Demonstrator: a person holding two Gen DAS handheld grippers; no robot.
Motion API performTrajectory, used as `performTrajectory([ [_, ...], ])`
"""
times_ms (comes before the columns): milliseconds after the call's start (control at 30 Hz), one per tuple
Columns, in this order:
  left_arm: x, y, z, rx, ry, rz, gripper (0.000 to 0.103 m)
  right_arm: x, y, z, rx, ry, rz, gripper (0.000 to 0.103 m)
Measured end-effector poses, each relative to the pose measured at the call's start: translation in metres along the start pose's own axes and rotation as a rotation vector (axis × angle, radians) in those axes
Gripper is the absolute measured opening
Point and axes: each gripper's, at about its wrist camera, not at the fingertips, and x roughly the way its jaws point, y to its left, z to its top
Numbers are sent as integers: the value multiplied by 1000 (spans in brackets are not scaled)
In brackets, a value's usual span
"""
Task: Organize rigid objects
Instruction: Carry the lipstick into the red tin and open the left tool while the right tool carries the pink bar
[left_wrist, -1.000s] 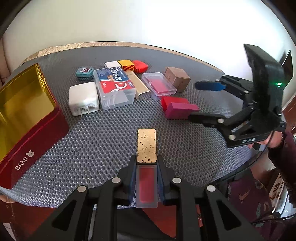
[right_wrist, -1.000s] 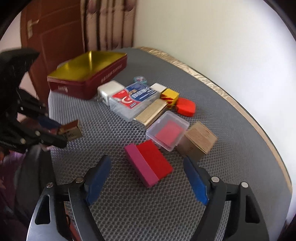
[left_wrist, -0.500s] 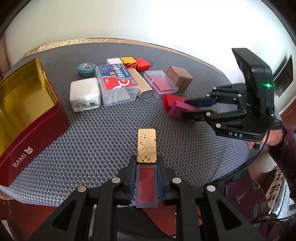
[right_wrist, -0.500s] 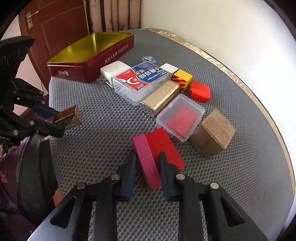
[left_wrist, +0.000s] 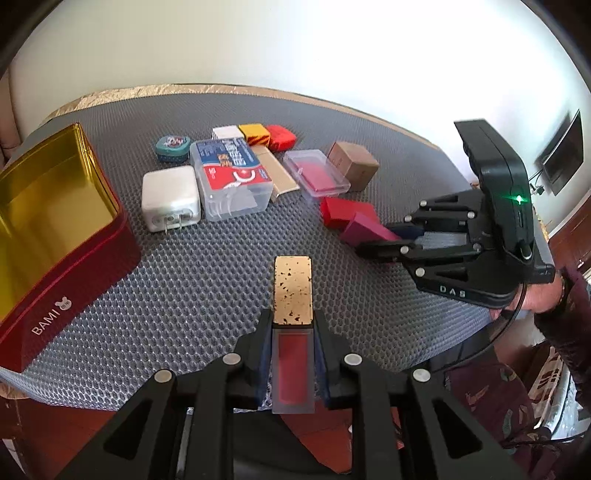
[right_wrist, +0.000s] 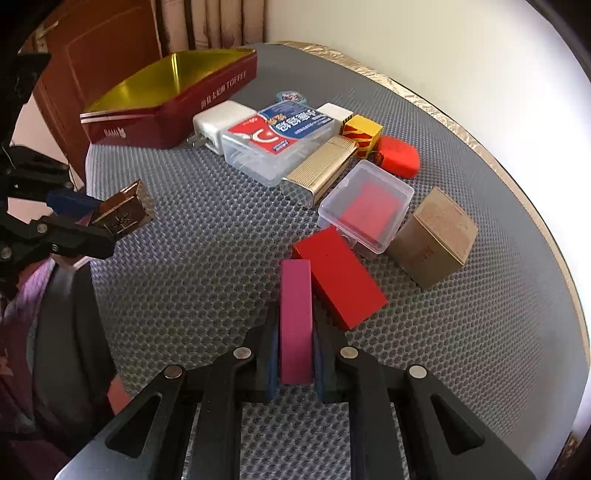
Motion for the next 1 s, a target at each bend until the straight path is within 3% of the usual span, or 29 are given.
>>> performTrajectory([
  [400,-41,8,15,-55,-87,17,20,-24,-11,-1,362,-141,294,14],
  [500,-56,18,21,-64,-111,56,20,-24,-1,7,415,-161,357,14],
  [733,-86,63,41,-96,-127,189,20,-27,17,29,425,-194,409,14],
  [1000,-85,137,72,-178,-126,312,20,-28,24,46,466,-217,473,14],
])
